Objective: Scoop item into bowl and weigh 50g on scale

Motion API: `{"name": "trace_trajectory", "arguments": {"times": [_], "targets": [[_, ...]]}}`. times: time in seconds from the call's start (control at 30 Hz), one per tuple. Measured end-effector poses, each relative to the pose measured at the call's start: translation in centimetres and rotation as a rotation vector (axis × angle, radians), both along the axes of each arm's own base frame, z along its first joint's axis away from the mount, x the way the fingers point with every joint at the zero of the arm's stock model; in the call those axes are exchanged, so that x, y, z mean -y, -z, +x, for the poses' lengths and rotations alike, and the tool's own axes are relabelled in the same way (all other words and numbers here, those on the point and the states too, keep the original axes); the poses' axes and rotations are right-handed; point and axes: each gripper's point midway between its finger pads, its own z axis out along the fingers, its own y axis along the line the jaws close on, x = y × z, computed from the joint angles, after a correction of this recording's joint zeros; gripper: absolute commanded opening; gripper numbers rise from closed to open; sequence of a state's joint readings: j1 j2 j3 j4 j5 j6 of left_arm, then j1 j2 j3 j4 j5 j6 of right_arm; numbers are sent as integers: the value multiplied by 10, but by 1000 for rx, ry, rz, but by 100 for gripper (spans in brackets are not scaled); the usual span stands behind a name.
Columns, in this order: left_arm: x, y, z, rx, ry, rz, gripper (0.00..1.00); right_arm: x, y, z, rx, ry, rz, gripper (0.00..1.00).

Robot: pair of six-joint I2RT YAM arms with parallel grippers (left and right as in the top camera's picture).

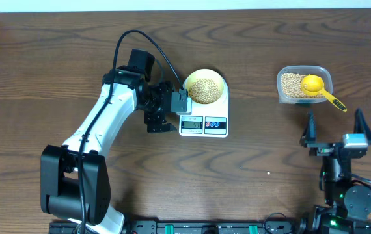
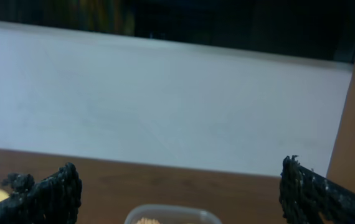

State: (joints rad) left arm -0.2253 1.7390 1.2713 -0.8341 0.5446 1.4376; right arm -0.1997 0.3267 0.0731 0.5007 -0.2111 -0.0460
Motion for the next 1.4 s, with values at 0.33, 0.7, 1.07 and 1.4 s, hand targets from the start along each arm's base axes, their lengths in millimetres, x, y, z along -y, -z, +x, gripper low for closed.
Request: {"name": "trace_trajectory", "arguments": {"times": [0.33, 0.7, 1.07, 1.4], "targets": [[0, 0, 0, 2, 0, 0, 98, -13, 61, -7, -178, -34, 23, 99], [0, 0, 0, 0, 0, 0, 98, -12, 95, -13, -307, -22, 42, 99], [0, 0, 0, 0, 0, 0, 98, -12, 95, -13, -307, -22, 42, 99], [0, 0, 0, 0, 0, 0, 98, -12, 95, -13, -308, -22, 42, 99]]}}
